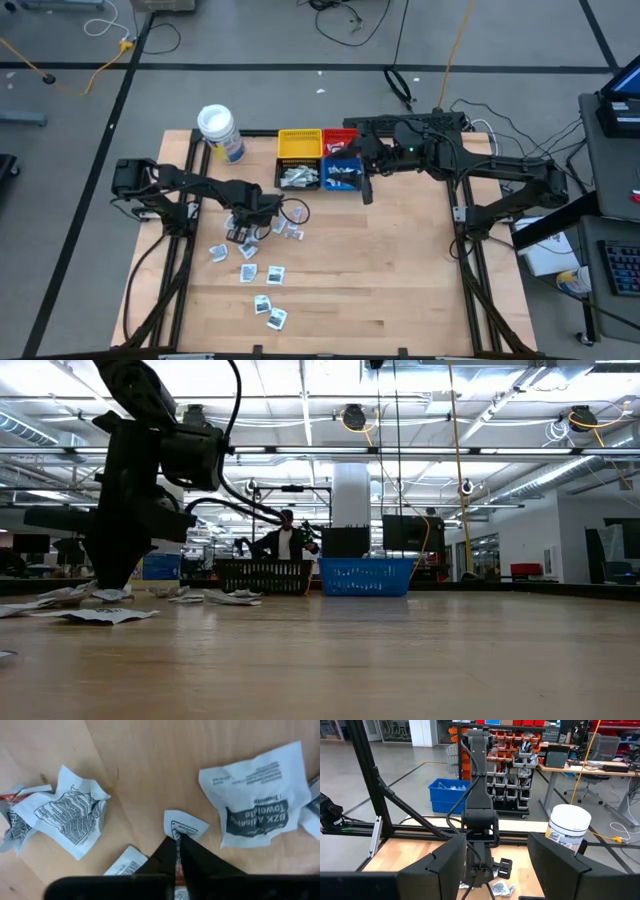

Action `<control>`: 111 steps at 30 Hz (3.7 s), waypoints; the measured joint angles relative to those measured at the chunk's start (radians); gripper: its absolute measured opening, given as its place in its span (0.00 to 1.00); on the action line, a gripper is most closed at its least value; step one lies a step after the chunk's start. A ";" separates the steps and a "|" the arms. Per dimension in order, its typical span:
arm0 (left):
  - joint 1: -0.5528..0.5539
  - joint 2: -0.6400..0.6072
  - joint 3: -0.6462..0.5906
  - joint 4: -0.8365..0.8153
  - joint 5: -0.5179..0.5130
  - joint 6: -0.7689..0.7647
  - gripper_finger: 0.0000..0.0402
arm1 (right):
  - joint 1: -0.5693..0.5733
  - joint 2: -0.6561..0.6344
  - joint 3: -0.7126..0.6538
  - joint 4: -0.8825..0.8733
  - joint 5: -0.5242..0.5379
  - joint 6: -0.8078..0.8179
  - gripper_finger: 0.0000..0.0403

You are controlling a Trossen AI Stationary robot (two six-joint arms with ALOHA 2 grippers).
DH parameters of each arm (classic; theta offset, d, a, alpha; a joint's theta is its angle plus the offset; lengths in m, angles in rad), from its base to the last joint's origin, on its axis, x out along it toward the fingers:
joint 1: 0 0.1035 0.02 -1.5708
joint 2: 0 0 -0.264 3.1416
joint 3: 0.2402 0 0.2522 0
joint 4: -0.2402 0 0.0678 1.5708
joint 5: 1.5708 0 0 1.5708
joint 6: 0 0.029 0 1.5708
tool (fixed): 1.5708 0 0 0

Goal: Pick & Place First Aid Supplies
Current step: Put the orange ointment pack into the red basket

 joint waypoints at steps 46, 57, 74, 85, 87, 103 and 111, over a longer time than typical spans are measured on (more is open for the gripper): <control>0.006 -0.464 0.329 0.999 -0.158 -0.614 0.00 | -0.013 -0.067 0.025 0.001 0.050 0.208 0.52; 0.006 -0.228 0.629 0.853 -0.099 -0.494 0.00 | 0.000 -0.046 0.027 0.014 0.045 0.248 0.52; 0.005 -0.130 0.721 0.815 -0.077 -0.489 0.00 | 0.000 -0.047 0.026 0.006 0.020 0.274 0.27; -0.009 -0.130 0.723 0.808 -0.076 -0.507 0.01 | 0.000 -0.046 0.026 0.004 -0.004 0.225 0.01; -0.009 -0.130 0.723 0.807 -0.076 -0.532 0.04 | 0.000 -0.046 0.026 0.004 -0.004 0.225 0.01; 0.009 -0.325 0.721 0.506 -0.111 -0.707 0.46 | -0.023 -0.001 0.156 -0.482 0.005 0.177 0.00; 0.003 -0.349 0.721 0.484 -0.103 -0.710 0.50 | -0.075 0.180 0.376 -0.920 0.032 0.012 0.00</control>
